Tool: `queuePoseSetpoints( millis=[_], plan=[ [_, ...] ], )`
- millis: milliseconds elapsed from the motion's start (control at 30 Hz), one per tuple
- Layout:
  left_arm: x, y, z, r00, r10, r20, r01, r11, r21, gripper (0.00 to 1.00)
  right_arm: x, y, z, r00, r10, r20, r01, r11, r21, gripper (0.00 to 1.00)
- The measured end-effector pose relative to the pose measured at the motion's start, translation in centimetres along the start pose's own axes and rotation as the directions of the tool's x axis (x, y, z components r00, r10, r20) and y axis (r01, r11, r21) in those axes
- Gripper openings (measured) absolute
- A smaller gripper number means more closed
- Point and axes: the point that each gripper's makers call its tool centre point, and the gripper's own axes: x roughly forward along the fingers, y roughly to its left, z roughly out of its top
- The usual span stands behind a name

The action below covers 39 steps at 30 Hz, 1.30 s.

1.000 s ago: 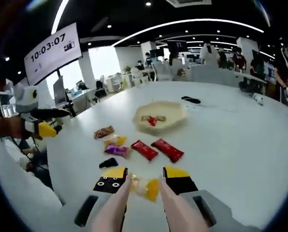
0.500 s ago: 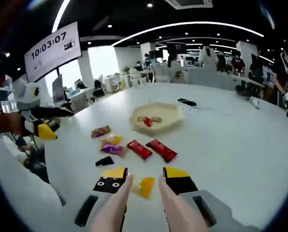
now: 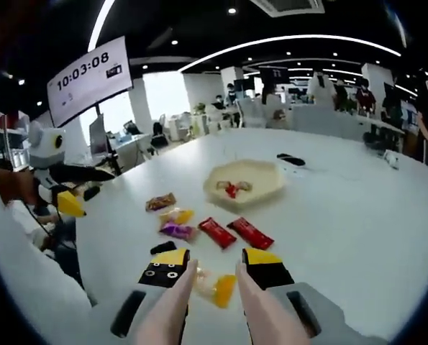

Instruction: Place the target food into the container with the food tongs after gripping and lifting it, then release it inside without dropping or visibly crushing the food.

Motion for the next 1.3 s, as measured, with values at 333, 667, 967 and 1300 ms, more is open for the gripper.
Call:
queuePoseSetpoints(
  millis=[333,667,967,1300],
  plan=[
    [-0.1,-0.3,0.6,1.000,-0.025,-0.001,0.025,1.000,-0.017,0.99,0.1,0.0,-0.6,0.997,0.048,-0.053,-0.054,0.992,-0.111,0.28],
    [0.3,-1.7,-0.8,0.998,-0.059,-0.029,0.058,0.998,-0.027,0.99,0.7,-0.7,-1.7,0.982,0.071,-0.175,-0.111,0.968,-0.227,0.28],
    [-0.4,-0.7,-0.5,1.000,-0.015,-0.003,0.015,1.000,-0.011,0.99,1.8,-0.9,-1.9,0.974,0.096,-0.206,-0.148,0.956,-0.255,0.29],
    [-1.4,0.3,-1.1,1.000,0.029,-0.005,-0.029,0.998,-0.048,0.99,2.6,-1.3,-2.3,0.960,0.117,-0.254,-0.199,0.923,-0.328,0.28]
  ],
)
